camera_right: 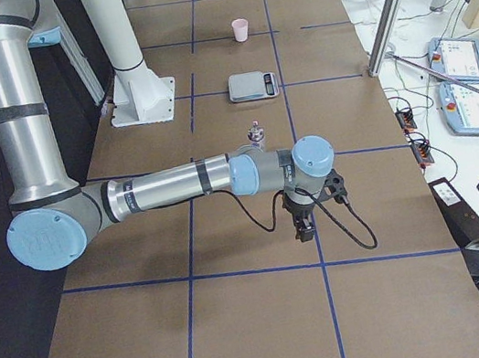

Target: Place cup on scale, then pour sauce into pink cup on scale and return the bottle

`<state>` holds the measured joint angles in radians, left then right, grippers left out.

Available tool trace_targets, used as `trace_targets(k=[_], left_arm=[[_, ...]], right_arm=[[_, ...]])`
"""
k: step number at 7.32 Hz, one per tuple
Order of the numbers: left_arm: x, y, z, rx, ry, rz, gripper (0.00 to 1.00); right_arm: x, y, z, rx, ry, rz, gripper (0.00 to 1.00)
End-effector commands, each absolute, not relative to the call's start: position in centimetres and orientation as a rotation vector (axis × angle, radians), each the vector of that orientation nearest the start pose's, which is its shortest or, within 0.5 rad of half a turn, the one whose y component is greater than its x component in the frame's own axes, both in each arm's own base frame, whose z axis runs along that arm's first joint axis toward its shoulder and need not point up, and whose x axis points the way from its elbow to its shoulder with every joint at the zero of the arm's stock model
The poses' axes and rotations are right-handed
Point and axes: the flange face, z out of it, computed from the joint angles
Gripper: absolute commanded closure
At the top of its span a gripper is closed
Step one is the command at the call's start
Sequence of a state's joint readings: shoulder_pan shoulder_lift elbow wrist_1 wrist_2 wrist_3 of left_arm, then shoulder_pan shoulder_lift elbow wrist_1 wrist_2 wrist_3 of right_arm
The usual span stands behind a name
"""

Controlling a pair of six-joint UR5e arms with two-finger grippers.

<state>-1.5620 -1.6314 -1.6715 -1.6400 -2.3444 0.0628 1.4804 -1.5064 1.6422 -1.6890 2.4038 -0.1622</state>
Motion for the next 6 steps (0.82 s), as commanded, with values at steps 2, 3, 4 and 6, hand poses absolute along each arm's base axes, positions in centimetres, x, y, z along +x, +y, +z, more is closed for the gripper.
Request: trace_targets(k=[2, 3, 4, 6], left_arm=[[-5.9, -52.8, 56.7, 0.242, 0.767, 0.156, 0.0], [-5.7, -52.9, 56.5, 0.242, 0.765, 0.152, 0.0], [-5.1, -53.0, 56.3, 0.25, 0.769, 0.176, 0.0], [0.3, -53.3, 53.7, 0.328, 0.858, 0.307, 0.0]], right_arm=[[1.4, -51.2, 59.8, 0.061, -0.84, -0.25, 0.0], [1.4, -51.0, 59.7, 0.066, -0.833, -0.256, 0.0], [1.4, -51.1, 61.1, 0.04, -0.834, -0.244, 0.0], [1.1, -51.7, 59.2, 0.06, -0.846, -0.229, 0.0]])
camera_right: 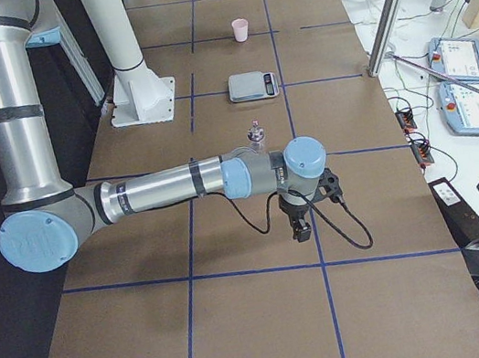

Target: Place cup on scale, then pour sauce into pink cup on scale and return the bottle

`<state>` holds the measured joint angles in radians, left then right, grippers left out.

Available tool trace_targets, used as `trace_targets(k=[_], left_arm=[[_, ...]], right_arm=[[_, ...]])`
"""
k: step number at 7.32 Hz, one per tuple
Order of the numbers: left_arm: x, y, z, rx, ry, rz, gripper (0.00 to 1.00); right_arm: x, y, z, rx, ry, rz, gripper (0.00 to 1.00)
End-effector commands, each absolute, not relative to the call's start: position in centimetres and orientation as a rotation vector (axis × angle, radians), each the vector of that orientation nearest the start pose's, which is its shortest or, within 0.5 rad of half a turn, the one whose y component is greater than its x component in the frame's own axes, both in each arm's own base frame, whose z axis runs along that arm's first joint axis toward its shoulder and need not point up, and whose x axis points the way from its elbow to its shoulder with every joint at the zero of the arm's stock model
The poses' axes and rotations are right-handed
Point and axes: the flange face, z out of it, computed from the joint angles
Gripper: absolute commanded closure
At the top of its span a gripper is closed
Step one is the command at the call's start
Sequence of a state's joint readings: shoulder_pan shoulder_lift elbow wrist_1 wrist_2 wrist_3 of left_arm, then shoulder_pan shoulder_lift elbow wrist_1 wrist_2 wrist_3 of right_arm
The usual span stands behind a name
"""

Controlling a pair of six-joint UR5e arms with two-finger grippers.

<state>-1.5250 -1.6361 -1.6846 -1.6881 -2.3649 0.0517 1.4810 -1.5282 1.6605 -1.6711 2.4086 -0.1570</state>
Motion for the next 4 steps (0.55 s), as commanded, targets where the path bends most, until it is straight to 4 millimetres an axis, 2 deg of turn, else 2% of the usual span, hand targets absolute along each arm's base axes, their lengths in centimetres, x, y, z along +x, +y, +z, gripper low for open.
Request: trace_targets(k=[1, 2, 3, 4], left_arm=[[8.1, -52.4, 52.3, 0.221, 0.975, 0.332, 0.0], [12.4, -51.2, 48.4, 0.211, 1.002, 0.303, 0.0], [16.6, -49.8, 45.7, 0.181, 0.987, 0.249, 0.0], [22.4, -49.7, 41.8, 0.168, 0.98, 0.238, 0.0]], right_arm=[[1.0, -53.3, 58.5, 0.073, -0.824, -0.212, 0.0], [0.9, -53.6, 57.8, 0.091, -0.83, -0.213, 0.0], [0.9, -53.9, 57.1, 0.116, -0.831, -0.219, 0.0], [0.9, -54.0, 57.4, 0.107, -0.833, -0.185, 0.0]])
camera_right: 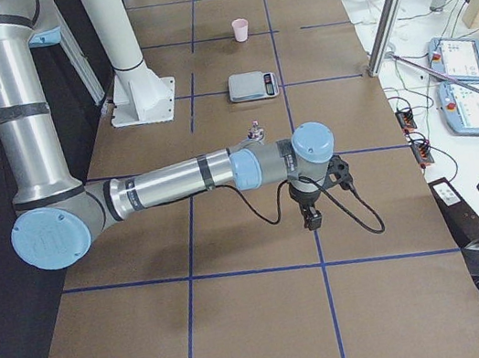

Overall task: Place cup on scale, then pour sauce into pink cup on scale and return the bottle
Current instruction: 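Reach the left gripper down to the pink cup and grasp it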

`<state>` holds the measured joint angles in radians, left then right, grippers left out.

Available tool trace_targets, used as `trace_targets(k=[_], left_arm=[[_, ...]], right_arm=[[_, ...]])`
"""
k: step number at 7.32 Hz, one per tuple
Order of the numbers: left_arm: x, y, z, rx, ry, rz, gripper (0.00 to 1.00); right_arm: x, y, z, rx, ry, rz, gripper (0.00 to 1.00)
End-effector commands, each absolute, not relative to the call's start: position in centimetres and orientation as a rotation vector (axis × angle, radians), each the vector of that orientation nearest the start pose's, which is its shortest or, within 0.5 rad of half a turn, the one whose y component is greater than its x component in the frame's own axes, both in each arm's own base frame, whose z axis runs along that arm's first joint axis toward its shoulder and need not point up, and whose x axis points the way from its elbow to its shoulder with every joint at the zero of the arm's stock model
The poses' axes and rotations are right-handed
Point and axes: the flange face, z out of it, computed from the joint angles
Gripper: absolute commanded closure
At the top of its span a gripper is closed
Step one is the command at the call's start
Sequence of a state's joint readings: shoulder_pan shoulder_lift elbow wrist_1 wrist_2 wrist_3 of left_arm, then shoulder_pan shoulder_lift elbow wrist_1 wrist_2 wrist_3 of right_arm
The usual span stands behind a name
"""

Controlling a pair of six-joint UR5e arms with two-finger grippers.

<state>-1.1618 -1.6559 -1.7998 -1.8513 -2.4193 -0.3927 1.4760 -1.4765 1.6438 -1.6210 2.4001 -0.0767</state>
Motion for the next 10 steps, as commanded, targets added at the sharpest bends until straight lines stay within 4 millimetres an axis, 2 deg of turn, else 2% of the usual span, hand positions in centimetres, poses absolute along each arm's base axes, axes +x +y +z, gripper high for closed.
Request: trace_targets(k=[1, 2, 4, 7, 8, 9, 10], left_arm=[[26.1, -49.4, 42.0, 0.124, 0.976, 0.26, 0.0], [27.0, -49.2, 42.8, 0.108, 0.965, 0.268, 0.0], [28.2, -49.8, 44.3, 0.099, 0.931, 0.256, 0.0], [31.8, -48.9, 45.4, 0.054, 0.919, 0.304, 0.0], [32.3, -48.7, 45.6, 0.046, 0.917, 0.311, 0.06], [32.5, -48.7, 45.6, 0.026, 0.916, 0.27, 0.8], [32.8, -48.7, 45.2, 0.029, 0.917, 0.272, 1.0]], right_arm=[[0.7, -54.1, 57.2, 0.108, -0.837, -0.154, 0.0], [0.5, -54.3, 56.6, 0.113, -0.846, -0.123, 0.0], [-0.2, -54.4, 58.1, 0.086, -0.861, -0.111, 0.0], [-0.5, -54.1, 58.2, 0.069, -0.918, -0.111, 0.0], [-0.5, -54.1, 58.2, 0.067, -0.919, -0.11, 0.0], [-0.5, -54.1, 58.3, 0.067, -0.918, -0.11, 0.0], [-0.5, -54.1, 58.1, 0.07, -0.919, -0.112, 0.0]])
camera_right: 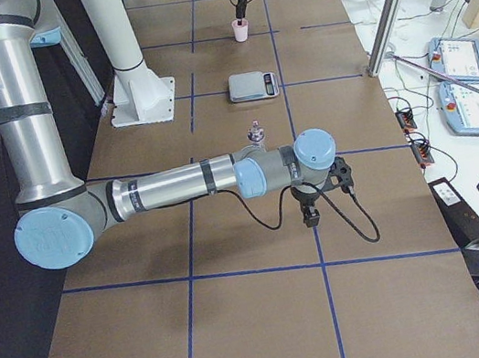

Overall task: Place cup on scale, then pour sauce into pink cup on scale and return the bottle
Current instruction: 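Reach the left gripper down to the pink cup and grasp it, then carry the pink cup with the left gripper onto the scale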

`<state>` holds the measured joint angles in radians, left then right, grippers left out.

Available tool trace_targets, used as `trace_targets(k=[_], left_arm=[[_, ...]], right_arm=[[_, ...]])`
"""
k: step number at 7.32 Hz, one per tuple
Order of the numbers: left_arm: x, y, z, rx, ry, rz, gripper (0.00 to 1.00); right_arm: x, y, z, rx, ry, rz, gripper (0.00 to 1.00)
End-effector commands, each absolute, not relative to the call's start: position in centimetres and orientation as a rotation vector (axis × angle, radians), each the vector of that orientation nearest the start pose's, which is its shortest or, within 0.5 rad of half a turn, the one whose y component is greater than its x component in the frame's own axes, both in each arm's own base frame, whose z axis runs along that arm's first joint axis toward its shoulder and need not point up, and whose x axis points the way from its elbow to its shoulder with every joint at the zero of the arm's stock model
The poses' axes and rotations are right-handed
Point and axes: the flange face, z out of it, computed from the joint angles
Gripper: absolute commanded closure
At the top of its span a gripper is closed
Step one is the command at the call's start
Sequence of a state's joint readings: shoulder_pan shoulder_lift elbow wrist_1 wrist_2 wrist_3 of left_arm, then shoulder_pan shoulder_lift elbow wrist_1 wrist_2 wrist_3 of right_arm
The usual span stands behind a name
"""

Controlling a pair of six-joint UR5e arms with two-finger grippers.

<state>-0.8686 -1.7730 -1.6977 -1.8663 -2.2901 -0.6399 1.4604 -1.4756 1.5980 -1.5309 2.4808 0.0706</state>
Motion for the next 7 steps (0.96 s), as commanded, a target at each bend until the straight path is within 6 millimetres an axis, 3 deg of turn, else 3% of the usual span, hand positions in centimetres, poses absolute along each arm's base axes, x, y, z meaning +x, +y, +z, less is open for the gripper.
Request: trace_targets(k=[1, 3, 4, 6, 7], left_arm=[[33.1, -49.0, 44.7, 0.028, 0.919, 0.265, 1.0], [32.1, -49.5, 43.4, 0.009, 0.933, 0.181, 1.0], [33.4, -51.2, 38.6, -0.033, 0.944, 0.063, 1.0], [35.9, -53.5, 25.8, -0.063, 0.982, -0.056, 1.0], [38.9, -52.0, 21.4, -0.11, 1.02, -0.107, 1.0]], right_arm=[[-0.5, -54.1, 58.1, 0.07, -0.919, -0.112, 0.0], [-0.5, -54.1, 57.6, 0.078, -0.92, -0.115, 0.0], [-0.5, -54.0, 57.4, 0.081, -0.923, -0.115, 0.0], [-0.9, -53.8, 57.5, 0.061, -0.992, -0.116, 0.0], [-0.9, -53.7, 57.3, 0.067, -0.993, -0.12, 0.0]])
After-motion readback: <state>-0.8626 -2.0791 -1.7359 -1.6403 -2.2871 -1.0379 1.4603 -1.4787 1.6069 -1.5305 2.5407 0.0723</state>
